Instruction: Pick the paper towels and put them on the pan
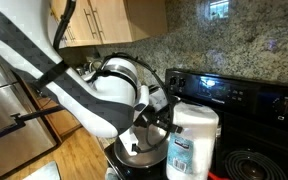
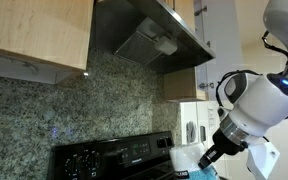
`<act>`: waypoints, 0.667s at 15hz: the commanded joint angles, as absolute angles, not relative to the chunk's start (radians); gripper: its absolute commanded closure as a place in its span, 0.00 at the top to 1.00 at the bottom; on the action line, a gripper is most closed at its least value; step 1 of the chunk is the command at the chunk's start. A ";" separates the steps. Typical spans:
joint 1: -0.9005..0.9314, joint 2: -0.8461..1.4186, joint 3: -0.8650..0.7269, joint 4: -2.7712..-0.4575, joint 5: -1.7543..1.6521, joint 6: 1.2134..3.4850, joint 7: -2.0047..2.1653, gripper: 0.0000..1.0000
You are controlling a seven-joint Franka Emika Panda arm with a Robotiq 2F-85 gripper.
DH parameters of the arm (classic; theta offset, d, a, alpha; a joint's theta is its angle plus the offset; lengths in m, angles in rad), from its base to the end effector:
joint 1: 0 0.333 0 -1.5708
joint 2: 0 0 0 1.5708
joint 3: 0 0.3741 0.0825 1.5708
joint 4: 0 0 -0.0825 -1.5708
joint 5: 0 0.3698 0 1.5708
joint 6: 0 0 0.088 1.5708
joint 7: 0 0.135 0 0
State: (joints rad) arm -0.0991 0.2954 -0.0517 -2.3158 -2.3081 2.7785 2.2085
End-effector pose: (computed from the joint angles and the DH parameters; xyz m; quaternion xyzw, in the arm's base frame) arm 0.5038 -0.0511 0.2419 0.9152 -0.0547 0.3557 0.1813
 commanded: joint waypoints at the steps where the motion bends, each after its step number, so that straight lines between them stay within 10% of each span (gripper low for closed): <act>1: -0.108 0.300 -0.042 -2.312 -2.330 2.798 2.244 0.12; 7: -0.098 0.278 -0.042 -2.329 -2.309 2.779 2.209 0.01; 10: -0.098 0.279 -0.041 -2.330 -2.309 2.778 2.209 0.11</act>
